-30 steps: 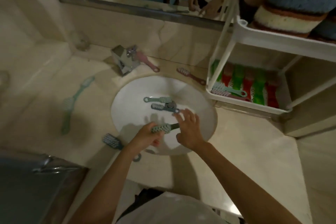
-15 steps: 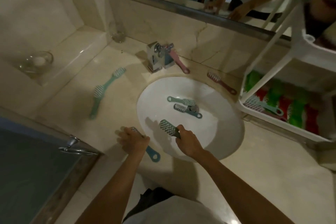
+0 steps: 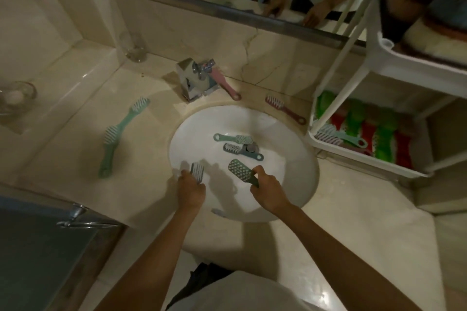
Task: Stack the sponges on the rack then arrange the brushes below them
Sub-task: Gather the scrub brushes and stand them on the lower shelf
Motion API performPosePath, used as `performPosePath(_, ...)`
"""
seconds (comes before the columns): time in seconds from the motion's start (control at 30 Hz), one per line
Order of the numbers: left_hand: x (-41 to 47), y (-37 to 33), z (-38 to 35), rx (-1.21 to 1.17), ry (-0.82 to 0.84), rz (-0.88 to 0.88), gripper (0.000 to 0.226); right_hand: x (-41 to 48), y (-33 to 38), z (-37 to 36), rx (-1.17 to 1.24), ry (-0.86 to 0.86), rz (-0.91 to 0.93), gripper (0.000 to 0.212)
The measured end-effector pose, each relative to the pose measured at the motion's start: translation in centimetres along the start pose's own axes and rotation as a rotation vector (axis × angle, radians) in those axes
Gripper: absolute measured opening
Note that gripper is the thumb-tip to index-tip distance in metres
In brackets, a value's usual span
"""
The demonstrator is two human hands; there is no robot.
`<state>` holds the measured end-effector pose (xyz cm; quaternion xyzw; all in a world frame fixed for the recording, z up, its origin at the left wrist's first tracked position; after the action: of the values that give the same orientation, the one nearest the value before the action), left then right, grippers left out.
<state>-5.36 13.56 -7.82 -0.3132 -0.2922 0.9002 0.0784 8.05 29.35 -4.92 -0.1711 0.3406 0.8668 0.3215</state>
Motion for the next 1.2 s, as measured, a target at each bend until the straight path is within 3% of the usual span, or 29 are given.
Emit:
performPosePath(0.13, -1.0, -6.2, -1.7, -0.075, 0.099, -0.148, 0.028, -1.8, -3.0, 4.1, 0.085, -0.197, -0.060, 0.031)
performPosePath(0.37, -4.0, -17.4, -9.1, 0.057, 0.405, -0.451, 0.018, -7.5, -11.9, 12.1, 0.262, -0.633, -0.210, 0.031)
performPosePath(0.53, -6.2, -22.6, -13.2, 0.206, 0.487, -0.534, 0.007, -8.7, -17.1, 17.3, 0.217, -0.757, -0.263, 0.035)
performPosePath(0.6, -6.7, -24.2, -14.1, 0.223, 0.503, -0.546, 0.015, -7.9, -18.1, 19.5, 0.127, -0.753, -0.269, 0.039)
performPosePath(0.77, -6.4, -25.8, -15.1, 0.211, 0.491, -0.524, 0.025, -2.9, -18.3, 22.6, -0.113, -0.533, -0.239, 0.050)
performPosePath(0.9, -5.7, -25.9, -15.2, 0.214, 0.461, -0.509, 0.027, 0.9, -16.6, 23.0, -0.133, -0.375, -0.079, 0.046)
performPosePath(1.0, -5.4, -25.8, -15.3, 0.218, 0.451, -0.504, 0.025, 2.5, -15.9, 23.0, -0.125, -0.356, 0.019, 0.045)
performPosePath(1.2, -5.3, -26.0, -15.5, 0.206, 0.455, -0.514, 0.024, 5.3, -16.0, 22.3, -0.127, -0.320, 0.036, 0.046)
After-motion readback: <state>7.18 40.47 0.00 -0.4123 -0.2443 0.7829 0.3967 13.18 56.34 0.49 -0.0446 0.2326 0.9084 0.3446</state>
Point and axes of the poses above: each hand's wrist, its own x-axis towards the middle knuckle, its own z-axis out of the back of the hand, y = z × x, the point moved 10 cm from there along x, towards the middle knuckle, and after that the axes turned 9 degrees about y, right-handed, at the moved point
